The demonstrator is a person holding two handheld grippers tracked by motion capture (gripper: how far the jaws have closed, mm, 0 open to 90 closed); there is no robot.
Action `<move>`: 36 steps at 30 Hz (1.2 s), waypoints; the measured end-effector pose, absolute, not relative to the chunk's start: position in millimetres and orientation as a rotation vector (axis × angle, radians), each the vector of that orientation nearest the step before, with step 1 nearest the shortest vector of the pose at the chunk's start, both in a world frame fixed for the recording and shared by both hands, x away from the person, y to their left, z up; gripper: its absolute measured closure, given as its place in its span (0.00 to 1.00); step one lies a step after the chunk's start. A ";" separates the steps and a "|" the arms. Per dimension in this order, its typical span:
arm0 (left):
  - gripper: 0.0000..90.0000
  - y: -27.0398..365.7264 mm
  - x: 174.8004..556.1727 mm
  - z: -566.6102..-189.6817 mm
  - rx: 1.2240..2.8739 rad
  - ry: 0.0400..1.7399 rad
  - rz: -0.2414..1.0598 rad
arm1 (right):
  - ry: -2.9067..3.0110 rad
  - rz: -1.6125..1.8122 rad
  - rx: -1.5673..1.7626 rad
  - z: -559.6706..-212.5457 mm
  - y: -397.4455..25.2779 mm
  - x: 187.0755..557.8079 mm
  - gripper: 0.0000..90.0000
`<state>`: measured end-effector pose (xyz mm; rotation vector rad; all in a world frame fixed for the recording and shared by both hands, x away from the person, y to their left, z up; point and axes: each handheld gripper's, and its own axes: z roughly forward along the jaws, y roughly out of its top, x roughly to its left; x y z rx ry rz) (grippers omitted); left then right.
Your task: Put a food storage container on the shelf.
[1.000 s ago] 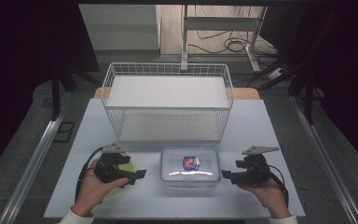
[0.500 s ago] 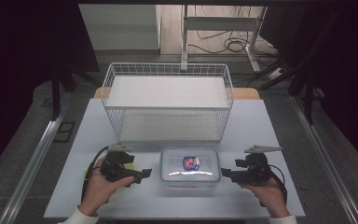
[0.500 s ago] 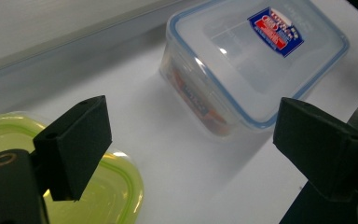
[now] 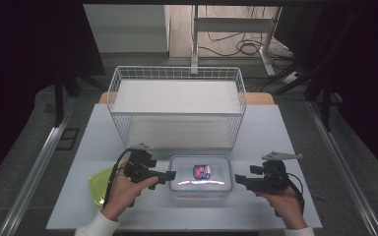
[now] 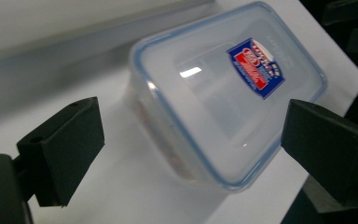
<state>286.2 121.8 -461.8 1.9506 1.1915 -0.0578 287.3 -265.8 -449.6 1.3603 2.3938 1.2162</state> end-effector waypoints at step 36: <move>0.17 103.8 304.6 -508.2 1.880 1.248 -0.327 | 2.403 1.215 1.385 -460.7 -263.8 294.4 0.25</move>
